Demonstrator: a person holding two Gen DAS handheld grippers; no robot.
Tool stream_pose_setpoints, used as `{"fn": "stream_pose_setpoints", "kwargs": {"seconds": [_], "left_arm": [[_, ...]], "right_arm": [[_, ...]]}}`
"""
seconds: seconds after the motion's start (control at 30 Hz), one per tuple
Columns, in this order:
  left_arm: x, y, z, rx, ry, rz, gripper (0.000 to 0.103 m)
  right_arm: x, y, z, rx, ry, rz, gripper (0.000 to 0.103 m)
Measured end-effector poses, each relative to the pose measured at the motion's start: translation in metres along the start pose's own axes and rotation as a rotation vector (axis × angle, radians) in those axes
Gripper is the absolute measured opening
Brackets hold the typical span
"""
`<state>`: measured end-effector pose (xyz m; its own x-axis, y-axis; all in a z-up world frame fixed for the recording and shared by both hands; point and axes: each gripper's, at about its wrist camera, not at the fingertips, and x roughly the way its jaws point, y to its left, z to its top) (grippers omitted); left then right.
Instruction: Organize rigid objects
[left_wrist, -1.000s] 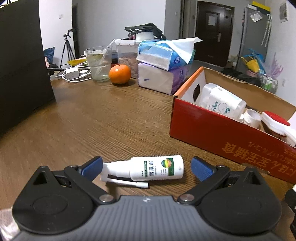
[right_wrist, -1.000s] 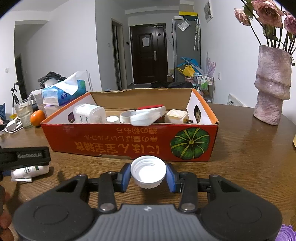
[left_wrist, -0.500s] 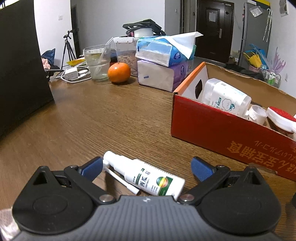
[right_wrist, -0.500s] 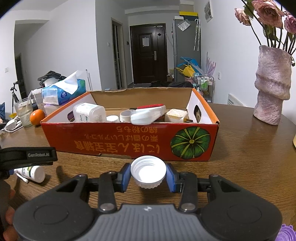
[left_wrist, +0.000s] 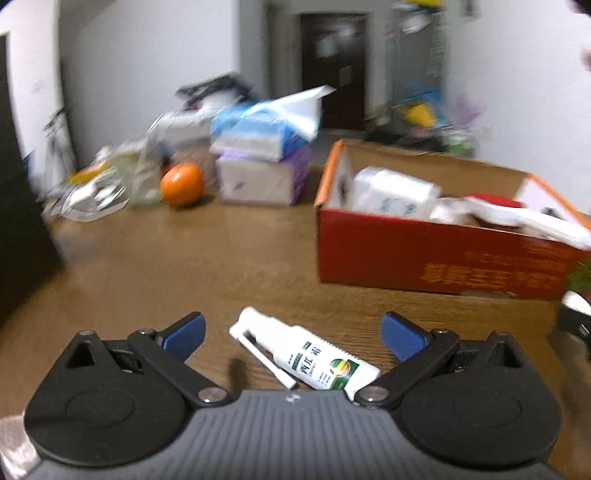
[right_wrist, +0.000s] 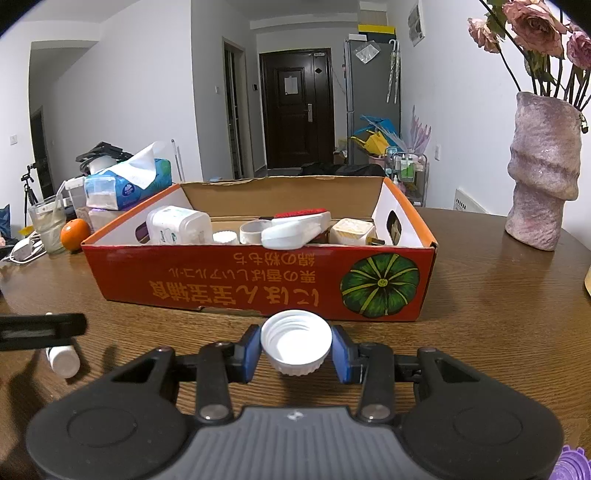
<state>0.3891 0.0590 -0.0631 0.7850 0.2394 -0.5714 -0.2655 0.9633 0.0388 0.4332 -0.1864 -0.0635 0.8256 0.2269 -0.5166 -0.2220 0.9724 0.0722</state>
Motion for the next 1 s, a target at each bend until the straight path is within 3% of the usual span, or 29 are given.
{"fn": "stream_pose_setpoints", "kwargs": {"seconds": [0.13, 0.5, 0.67, 1.0], "left_arm": [[-0.011, 0.014, -0.007, 0.102, -0.042, -0.123, 0.103], [-0.007, 0.023, -0.013, 0.309, -0.057, -0.338, 0.103], [0.003, 0.026, -0.011, 0.366, -0.052, -0.37, 0.103], [0.024, 0.03, -0.009, 0.367, 0.008, -0.39, 0.103]], "right_arm": [[-0.004, 0.001, -0.002, -0.001, -0.015, -0.015, 0.039], [-0.035, 0.007, -0.023, 0.037, -0.037, -0.07, 0.039], [-0.044, 0.016, -0.033, 0.033, -0.029, -0.096, 0.039], [-0.042, 0.025, -0.036, 0.037, -0.017, -0.11, 0.039]]}}
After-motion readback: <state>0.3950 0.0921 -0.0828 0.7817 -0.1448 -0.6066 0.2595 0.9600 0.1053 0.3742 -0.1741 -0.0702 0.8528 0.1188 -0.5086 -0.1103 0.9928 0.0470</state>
